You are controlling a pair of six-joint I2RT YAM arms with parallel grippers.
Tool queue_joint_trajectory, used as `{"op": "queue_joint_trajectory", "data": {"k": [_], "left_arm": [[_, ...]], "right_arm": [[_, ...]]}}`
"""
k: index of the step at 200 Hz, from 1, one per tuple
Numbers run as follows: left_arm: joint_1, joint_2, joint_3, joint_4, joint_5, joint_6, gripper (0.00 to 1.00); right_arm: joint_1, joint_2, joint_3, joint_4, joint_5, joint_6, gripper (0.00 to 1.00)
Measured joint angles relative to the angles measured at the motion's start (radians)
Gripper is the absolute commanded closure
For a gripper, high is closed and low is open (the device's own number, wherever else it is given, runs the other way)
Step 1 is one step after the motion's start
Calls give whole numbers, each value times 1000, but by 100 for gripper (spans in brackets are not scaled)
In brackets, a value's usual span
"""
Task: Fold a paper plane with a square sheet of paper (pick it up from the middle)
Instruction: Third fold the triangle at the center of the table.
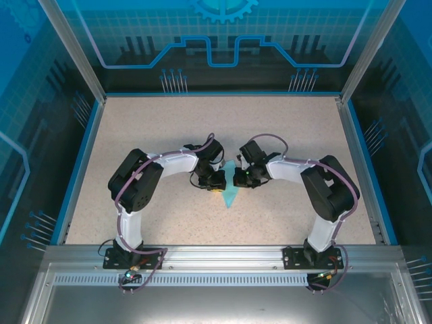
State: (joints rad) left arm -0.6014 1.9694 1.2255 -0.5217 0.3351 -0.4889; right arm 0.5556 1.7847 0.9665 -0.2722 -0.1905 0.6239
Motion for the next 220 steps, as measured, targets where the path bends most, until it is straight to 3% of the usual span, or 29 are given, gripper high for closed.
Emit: {"op": "queue_joint_trajectory", "data": {"k": [161,220], "left_arm": [[-11,-4,52,-55,-43,-10,79],[-47,-100,133,-102,-77,-40,75]], "right_arm": [[-47,-28,-126,189,-91,-23,98],[-60,-31,-156,242,-124,-26,98]]}}
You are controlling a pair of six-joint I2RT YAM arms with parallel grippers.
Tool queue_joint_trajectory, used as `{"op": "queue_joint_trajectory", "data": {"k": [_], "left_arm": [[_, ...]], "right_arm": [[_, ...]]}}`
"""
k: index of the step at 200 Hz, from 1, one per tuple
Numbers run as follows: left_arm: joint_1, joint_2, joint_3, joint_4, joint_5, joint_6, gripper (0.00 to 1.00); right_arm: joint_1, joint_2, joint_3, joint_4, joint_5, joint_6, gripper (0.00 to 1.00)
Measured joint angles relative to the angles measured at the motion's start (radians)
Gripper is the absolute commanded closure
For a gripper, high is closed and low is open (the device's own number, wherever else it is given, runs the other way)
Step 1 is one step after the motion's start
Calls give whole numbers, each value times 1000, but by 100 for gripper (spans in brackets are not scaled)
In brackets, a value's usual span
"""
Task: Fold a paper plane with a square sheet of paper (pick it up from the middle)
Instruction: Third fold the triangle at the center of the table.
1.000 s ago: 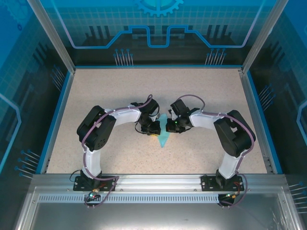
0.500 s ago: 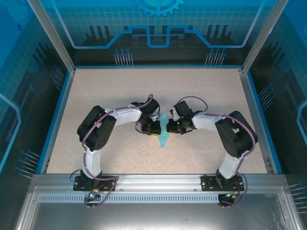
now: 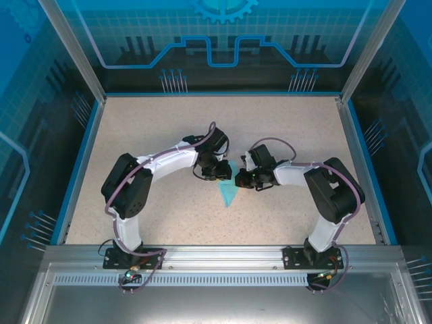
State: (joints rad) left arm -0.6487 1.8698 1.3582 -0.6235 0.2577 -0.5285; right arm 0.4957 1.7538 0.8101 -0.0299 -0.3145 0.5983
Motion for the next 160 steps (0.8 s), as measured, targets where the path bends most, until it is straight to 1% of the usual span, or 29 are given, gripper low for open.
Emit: {"op": "queue_joint_trajectory", "data": {"k": [36,60,98,160], "left_arm": [[-50,-37,-7,8,1,-35,77],[-75,-40,-60,50,5,-68,78],[-118,-40,-137,136,4,-81,79],[-125,-37,-236,298,8,-111,81]], "right_arm": [[-6,0,-10,17,-16,-4,98],[-13,0,-13,24,-31,-5,98],[-19,0,-15,25,-44,-9,98],[-21,0,-15,24,-51,-16,99]]}}
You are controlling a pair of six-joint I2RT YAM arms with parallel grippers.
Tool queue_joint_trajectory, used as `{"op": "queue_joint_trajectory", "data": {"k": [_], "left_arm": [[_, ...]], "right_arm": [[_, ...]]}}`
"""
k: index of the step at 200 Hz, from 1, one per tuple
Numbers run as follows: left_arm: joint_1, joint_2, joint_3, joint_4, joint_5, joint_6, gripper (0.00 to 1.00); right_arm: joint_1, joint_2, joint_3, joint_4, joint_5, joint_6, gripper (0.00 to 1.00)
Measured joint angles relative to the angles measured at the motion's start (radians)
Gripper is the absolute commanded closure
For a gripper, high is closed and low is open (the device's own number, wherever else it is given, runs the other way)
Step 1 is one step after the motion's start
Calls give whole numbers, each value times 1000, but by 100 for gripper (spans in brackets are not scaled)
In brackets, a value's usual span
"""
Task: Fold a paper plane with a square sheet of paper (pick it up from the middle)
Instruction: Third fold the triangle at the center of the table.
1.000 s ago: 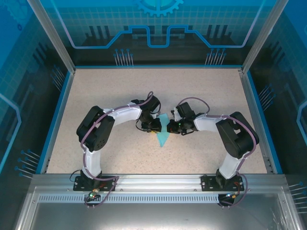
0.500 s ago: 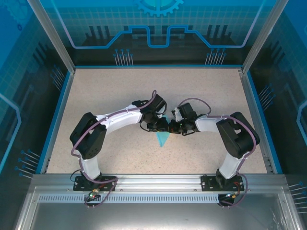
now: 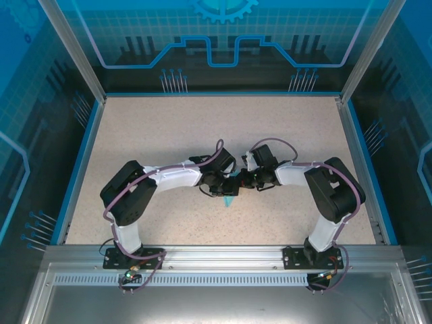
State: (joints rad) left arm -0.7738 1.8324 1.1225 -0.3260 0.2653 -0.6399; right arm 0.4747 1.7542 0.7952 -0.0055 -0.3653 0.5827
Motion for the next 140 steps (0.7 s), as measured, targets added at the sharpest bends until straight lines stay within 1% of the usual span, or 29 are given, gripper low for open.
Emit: {"op": "queue_joint_trajectory", "data": {"k": [95,140], "left_arm": [[0,14,-100,122,0,-16,81],[0,16,-105,134,0,-16,82]], "right_arm": [[-5,0,-3,2,-10,0,99],[-5,0,-3,3,-10,0,99]]}}
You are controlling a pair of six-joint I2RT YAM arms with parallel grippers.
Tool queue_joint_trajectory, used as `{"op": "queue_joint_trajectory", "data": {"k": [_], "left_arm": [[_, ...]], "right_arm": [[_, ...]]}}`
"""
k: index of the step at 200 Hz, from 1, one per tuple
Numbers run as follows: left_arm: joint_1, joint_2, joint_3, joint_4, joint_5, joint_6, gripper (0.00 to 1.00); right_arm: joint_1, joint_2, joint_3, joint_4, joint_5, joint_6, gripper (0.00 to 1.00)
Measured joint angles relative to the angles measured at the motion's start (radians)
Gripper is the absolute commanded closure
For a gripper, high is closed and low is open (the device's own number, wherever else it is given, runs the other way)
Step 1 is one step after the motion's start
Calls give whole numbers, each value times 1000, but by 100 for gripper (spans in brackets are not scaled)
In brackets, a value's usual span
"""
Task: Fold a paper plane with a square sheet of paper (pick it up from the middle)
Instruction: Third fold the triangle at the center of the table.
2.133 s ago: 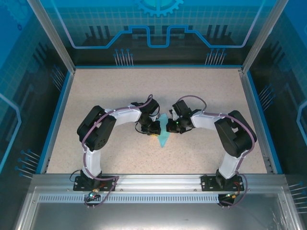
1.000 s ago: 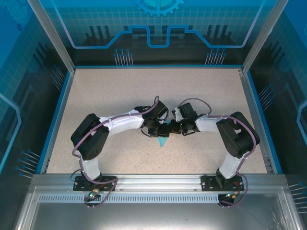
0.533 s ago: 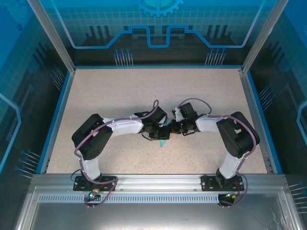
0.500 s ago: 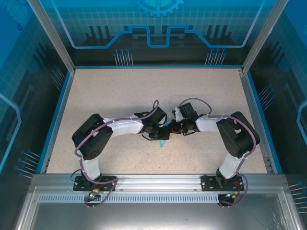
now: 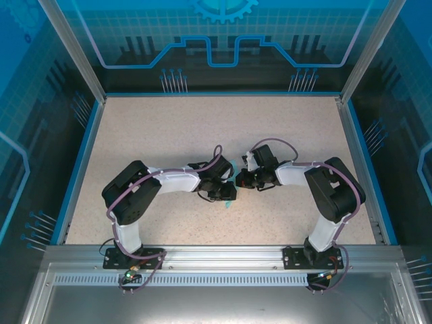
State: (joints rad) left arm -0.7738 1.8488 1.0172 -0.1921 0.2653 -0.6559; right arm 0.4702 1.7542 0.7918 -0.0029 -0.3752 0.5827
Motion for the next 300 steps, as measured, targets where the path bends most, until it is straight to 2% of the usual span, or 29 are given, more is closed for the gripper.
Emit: {"op": "queue_joint_trajectory", "data": {"k": [73,192,300], "left_arm": [[-15,-2,-6,5,-10,12,82],[-163,-23,45,-181,-270,90,83],[-216,-38,54,-286,-317,91,87]], "right_arm": [[-7,2,0,-5,-10,-5,99],[-20,6,-1,-14,-46,-14,100],[-22,6,-1,-23,-53,-26,100]]}}
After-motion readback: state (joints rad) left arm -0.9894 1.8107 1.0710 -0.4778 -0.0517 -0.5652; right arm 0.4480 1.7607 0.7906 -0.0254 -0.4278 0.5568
